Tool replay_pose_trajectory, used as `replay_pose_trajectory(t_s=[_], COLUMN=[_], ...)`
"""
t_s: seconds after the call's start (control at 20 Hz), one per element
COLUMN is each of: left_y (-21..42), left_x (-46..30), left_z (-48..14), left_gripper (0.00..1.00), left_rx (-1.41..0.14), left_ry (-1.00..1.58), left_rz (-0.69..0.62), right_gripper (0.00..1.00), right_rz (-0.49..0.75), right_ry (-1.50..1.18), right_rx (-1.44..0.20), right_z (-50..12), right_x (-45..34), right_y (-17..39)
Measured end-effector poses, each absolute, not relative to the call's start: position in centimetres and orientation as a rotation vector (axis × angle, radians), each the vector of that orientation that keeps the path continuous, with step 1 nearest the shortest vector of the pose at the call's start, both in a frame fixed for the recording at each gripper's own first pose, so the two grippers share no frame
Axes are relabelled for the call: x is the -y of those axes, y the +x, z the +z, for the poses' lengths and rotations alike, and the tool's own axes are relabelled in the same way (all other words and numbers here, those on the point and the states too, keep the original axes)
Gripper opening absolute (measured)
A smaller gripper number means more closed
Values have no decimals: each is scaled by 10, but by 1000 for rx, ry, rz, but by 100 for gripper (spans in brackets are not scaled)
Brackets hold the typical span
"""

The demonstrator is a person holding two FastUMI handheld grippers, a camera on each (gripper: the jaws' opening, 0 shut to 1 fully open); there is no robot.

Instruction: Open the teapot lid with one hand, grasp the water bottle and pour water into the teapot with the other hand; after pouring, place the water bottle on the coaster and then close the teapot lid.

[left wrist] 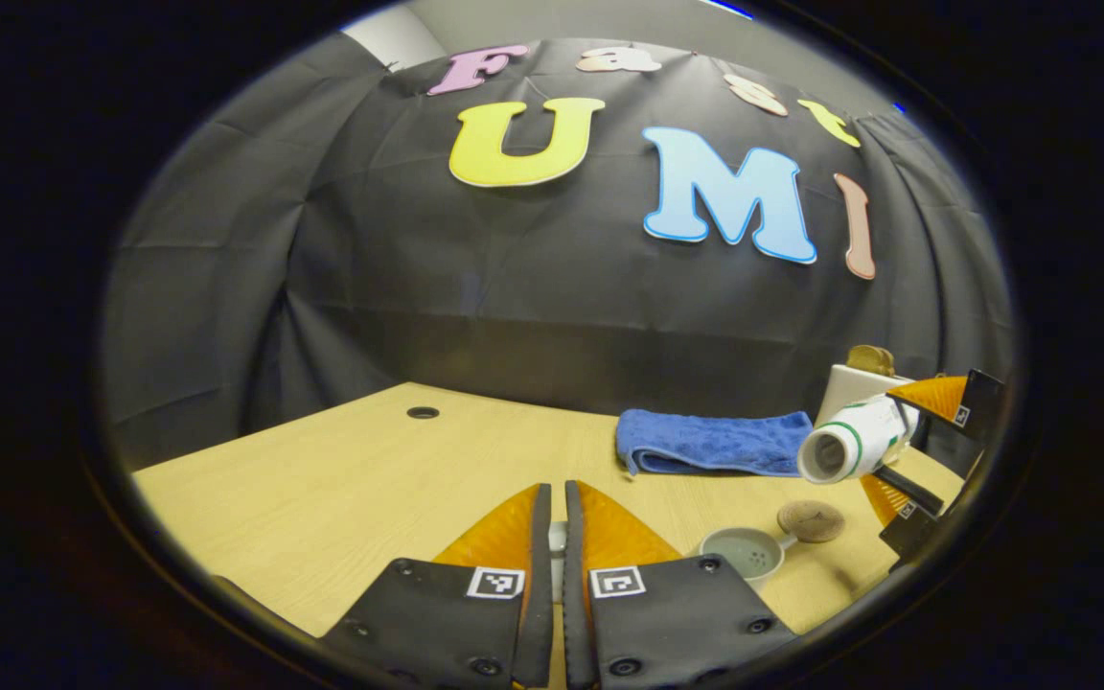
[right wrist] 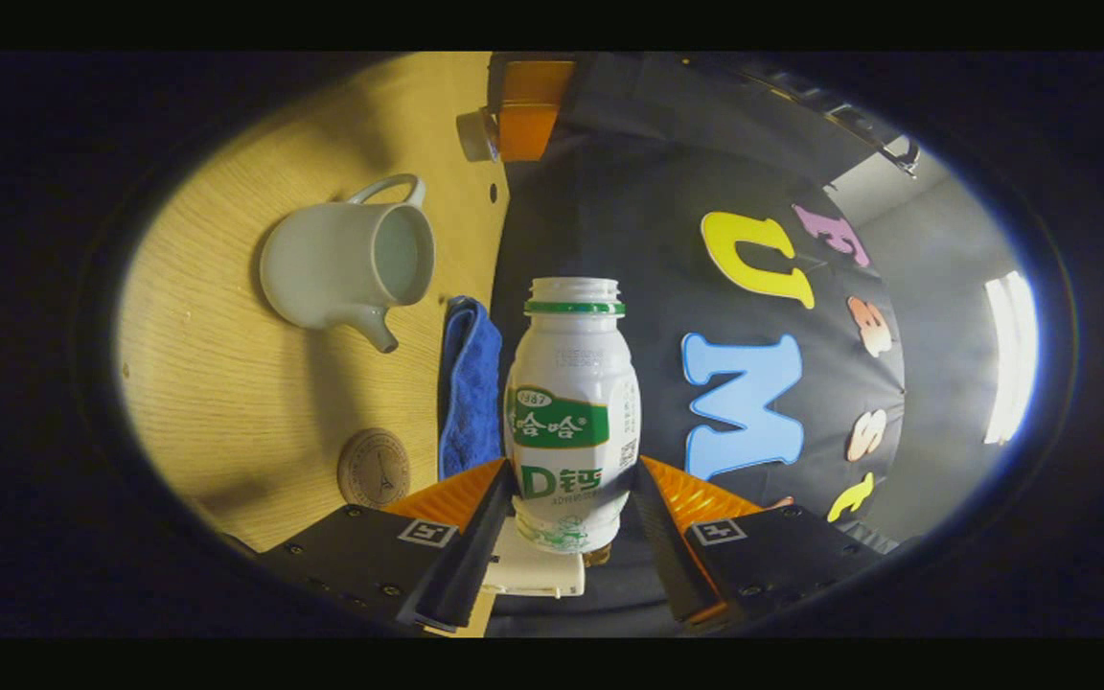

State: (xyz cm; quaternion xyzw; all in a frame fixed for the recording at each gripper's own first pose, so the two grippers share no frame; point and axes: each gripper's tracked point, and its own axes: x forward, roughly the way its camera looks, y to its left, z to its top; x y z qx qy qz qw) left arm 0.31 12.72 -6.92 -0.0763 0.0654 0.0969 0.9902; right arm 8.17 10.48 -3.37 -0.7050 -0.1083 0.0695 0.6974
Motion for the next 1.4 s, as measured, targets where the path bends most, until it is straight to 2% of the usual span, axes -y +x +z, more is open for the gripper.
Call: replay_pose_trajectory(t_s=[0.15,0.2,0.75,0.8,0.95,1.1,1.15,1.2,1.4], left_y=[4,3,4,4,4,4,4,4,4], left_x=[-128,-128,-127,-127,-127,-126,-126,-126,-126], left_z=[-71,-70,-74,-73,-74,-75,-76,-76,-75], left_gripper=[7,11,11,14,14,7,8,14,14], left_rx=[-136,-137,-148,-149,-149,-154,-155,-156,-156], left_ry=[-159,-160,-160,-159,-159,-159,-158,-157,-158], left_rz=[193,193,188,188,188,187,187,186,186], right_gripper=[73,73,74,73,73,73,73,74,73], right_rz=[162,162,163,165,163,159,158,155,146], right_ry=[-1610,-1619,-1717,-1723,-1727,-1736,-1740,-1743,-1753], right_rx=[258,263,332,335,346,358,363,368,380], right_z=[-32,-31,-27,-27,-26,-27,-26,-26,-24], right_x=[-106,-106,-115,-114,-112,-113,-113,-112,-110], right_y=[84,86,81,81,83,82,82,84,86])
